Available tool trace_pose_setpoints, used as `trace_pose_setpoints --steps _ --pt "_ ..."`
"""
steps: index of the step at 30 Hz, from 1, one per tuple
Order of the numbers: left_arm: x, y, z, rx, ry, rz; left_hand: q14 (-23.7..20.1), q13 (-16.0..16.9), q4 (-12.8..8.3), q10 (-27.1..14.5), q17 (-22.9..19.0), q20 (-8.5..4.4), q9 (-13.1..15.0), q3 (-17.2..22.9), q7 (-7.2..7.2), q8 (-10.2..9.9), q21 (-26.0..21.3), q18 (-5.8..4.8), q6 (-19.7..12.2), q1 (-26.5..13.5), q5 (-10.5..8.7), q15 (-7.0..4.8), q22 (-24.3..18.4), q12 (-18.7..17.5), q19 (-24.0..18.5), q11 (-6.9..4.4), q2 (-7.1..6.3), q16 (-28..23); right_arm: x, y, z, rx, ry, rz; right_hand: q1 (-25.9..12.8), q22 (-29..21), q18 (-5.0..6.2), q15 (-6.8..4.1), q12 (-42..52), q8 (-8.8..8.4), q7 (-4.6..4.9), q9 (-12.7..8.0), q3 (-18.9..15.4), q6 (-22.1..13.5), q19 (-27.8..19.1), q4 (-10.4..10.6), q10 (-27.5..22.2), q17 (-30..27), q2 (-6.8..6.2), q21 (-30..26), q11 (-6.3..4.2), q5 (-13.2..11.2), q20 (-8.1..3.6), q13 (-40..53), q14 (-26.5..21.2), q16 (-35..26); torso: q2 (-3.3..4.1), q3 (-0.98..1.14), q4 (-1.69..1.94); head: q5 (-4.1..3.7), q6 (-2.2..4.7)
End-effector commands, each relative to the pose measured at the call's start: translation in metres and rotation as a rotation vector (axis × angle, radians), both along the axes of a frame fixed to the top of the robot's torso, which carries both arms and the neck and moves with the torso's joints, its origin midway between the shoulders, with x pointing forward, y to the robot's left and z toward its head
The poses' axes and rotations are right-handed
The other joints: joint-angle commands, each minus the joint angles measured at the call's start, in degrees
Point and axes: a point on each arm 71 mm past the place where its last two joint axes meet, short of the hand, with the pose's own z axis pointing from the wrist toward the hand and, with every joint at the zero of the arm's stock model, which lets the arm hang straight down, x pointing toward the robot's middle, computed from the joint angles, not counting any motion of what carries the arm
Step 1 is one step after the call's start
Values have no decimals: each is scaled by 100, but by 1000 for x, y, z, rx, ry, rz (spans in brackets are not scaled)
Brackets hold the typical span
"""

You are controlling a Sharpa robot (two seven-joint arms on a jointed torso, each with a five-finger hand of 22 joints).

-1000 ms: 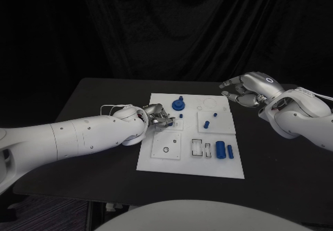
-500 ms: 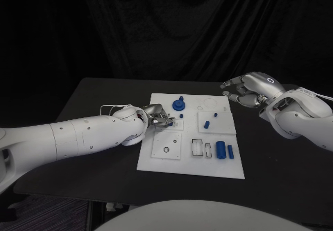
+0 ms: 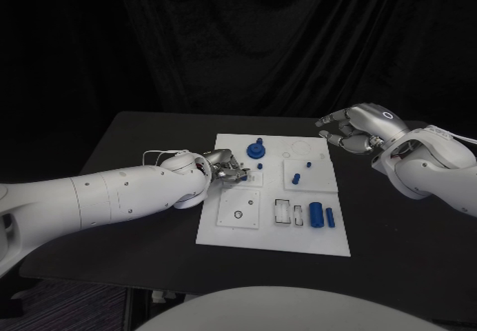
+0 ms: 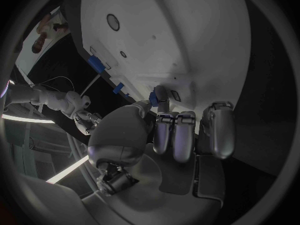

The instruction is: Assemble the parts on the task board

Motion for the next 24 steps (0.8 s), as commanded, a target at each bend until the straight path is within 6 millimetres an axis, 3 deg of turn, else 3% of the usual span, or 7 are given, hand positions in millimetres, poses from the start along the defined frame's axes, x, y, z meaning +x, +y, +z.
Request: trace_pose_setpoints --steps 1,4,10,13,19,22,24 --pt "-4 4 -9 29 44 -2 595 1508 -29 616 1509 0 0 -12 10 -36 -33 61 -34 72 29 3 808 15 -17 5 -1 15 0 -2 -1 -1 5 -18 59 1429 -32 31 15 -11 2 -7 32 52 473 12 597 1509 6 -34 41 13 25 1508 606 16 2 1 -1 2 -1" --pt "-4 4 -10 31 46 0 595 1508 -31 616 1509 0 1 -24 14 -38 -32 60 -36 84 8 3 811 15 -15 7 -30 15 0 -2 -1 -1 5 -19 59 1429 -32 31 15 -11 2 -7 32 52 473 12 597 1509 6 -34 41 13 25 1508 606 16 3 0 -1 1 -1" --pt "-4 5 -10 33 49 -1 595 1508 98 616 1509 10 -2 -153 35 -65 -50 60 -20 49 -552 16 827 15 -13 24 -57 15 1 -2 -1 -1 6 -19 59 1429 -32 31 15 -11 2 -7 32 52 473 12 597 1509 6 -34 41 13 25 1508 606 16 0 2 1 2 -1" --pt "-4 4 -10 31 48 -3 595 1508 109 616 1509 14 -4 -231 40 -78 -58 61 -16 1 -745 20 834 15 -12 29 -47 15 1 -2 -1 -1 6 -19 59 1429 -32 31 15 -11 2 -7 32 52 473 12 597 1509 6 -34 41 13 25 1508 606 16 2 2 0 5 -1" --pt "-4 3 -10 30 48 -6 595 1508 110 616 1509 16 -3 -280 41 -84 -58 60 -13 -23 -846 22 841 15 -7 31 -43 15 1 -1 -1 -1 6 -18 59 1429 -32 31 15 -11 2 -7 32 52 473 12 597 1509 6 -34 41 13 25 1508 606 16 2 0 -2 4 -1" --pt "-4 3 -10 29 47 -5 595 1508 115 616 1509 19 -4 -361 45 -95 -65 61 -12 -78 -993 25 848 15 -5 34 -26 15 1 -1 -1 -1 6 -18 55 1428 -32 31 15 -13 7 -12 51 55 472 -1 597 1509 -1 -35 43 24 25 1508 606 16 3 2 -2 -4 -1" --pt "-4 3 -10 28 46 -5 595 1508 123 616 1509 25 -5 -494 52 -110 -70 60 -11 -201 -1190 30 858 15 0 41 2 15 1 -2 -1 -1 6 -18 55 1428 -32 31 15 -13 7 -12 51 55 472 -1 597 1509 -1 -35 43 24 25 1508 606 16 2 2 1 -7 -1"
